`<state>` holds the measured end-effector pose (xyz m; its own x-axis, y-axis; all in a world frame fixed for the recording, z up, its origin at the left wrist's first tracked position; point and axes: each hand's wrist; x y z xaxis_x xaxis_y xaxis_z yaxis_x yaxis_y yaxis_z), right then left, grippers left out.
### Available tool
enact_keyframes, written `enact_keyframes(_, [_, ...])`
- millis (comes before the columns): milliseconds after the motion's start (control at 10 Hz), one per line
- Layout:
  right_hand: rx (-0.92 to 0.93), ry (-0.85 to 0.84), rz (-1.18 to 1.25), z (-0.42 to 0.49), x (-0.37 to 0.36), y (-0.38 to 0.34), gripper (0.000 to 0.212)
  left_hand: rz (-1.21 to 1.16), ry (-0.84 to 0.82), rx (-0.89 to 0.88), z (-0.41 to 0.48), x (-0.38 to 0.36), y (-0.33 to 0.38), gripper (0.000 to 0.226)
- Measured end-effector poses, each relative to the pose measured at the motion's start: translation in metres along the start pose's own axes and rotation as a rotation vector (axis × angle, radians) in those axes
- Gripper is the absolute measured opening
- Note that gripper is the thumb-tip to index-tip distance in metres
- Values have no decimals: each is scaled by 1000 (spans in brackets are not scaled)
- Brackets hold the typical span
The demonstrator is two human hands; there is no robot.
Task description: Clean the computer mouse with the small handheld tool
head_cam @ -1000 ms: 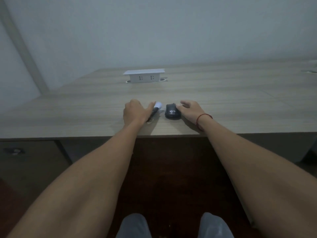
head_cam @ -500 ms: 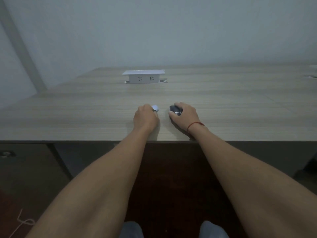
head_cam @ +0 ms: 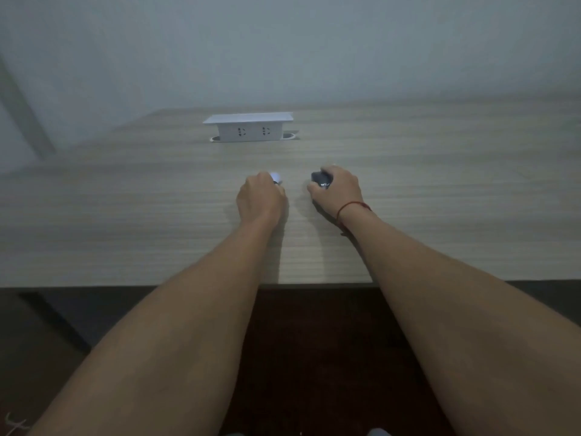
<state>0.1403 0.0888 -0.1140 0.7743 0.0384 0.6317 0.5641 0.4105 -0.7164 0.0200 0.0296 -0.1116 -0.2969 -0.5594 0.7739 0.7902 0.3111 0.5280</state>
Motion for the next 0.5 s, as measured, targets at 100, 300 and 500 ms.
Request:
enact_keyframes(100, [-11, -12, 7, 5, -2, 1, 42, 15, -2, -9, 6, -4, 0, 20])
enact_keyframes(300, [-54, -5, 78, -1, -1, 5, 63, -15, -120, 39, 3, -8, -6, 67])
enact_keyframes(500, [-101, 6, 0, -30, 3, 9, 50, -9, -189, 96, -25, 8, -20, 109])
Point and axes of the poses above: each hand's wrist, its own z-axis towards the middle knuckle, its own x-axis out of the back of the hand, y = z × x, and after that the axes turned 5 degrees about -y, right-handed
